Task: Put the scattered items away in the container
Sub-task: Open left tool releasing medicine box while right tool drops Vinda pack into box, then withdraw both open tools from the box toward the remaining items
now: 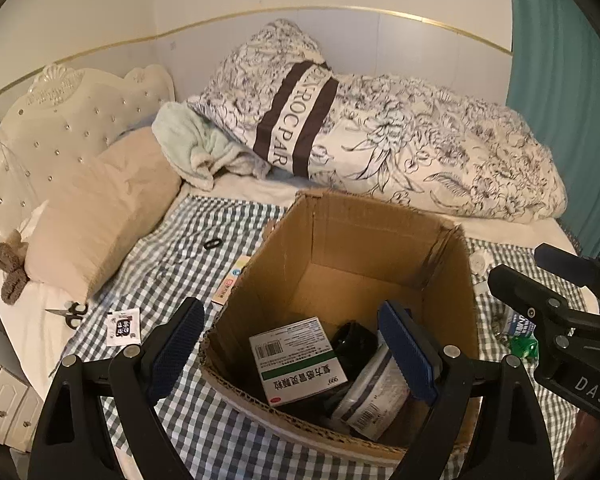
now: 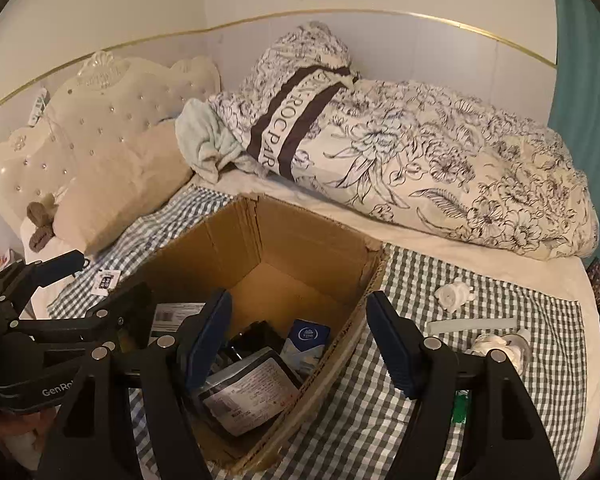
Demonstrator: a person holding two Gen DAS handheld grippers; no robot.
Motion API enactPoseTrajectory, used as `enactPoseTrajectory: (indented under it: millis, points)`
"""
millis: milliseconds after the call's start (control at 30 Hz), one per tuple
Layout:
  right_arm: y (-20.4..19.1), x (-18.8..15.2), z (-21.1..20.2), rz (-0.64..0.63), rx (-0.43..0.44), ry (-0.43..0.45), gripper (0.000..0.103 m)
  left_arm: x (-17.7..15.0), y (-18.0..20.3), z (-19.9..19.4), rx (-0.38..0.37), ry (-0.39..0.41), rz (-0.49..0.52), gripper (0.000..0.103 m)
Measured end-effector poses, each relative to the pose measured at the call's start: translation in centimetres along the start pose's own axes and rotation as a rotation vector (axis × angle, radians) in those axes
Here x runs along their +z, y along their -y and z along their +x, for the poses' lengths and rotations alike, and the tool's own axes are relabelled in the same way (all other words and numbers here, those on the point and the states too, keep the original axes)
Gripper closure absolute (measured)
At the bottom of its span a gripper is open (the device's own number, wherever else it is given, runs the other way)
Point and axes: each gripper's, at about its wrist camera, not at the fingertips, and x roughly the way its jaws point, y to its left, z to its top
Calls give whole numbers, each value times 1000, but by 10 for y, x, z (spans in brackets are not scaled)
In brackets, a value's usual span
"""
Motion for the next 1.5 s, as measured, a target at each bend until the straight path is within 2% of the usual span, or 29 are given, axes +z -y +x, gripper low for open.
enactPoseTrajectory:
  millis: [133,433,600,733,800,933,1067,1500]
  points:
    - [2,0,-19,2,-9,22,33,2,4,-19,2,27,-2,10]
    - [14,-2,-65,17,-31,83,21,4,17,-57,-3,90,-9,4]
    - [25,-8,-88,25,-37,124,10,2,28,-75,-33,113,-11,1]
    - [36,-14,-105,35,-57,149,6,0,39,-89,-36,139,-9,0]
    - [41,-16,-113,42,-76,159,0,0,45,-94,-34,142,-2,0]
    - [54,-21,-128,49,-116,178,0,-2,55,-103,-28,158,-7,0]
    - [68,-30,-146,58,-147,192,0,-5,65,-114,-54,171,-24,0]
    - [109,-56,-191,87,-222,214,0,-6,106,-139,-114,213,18,0]
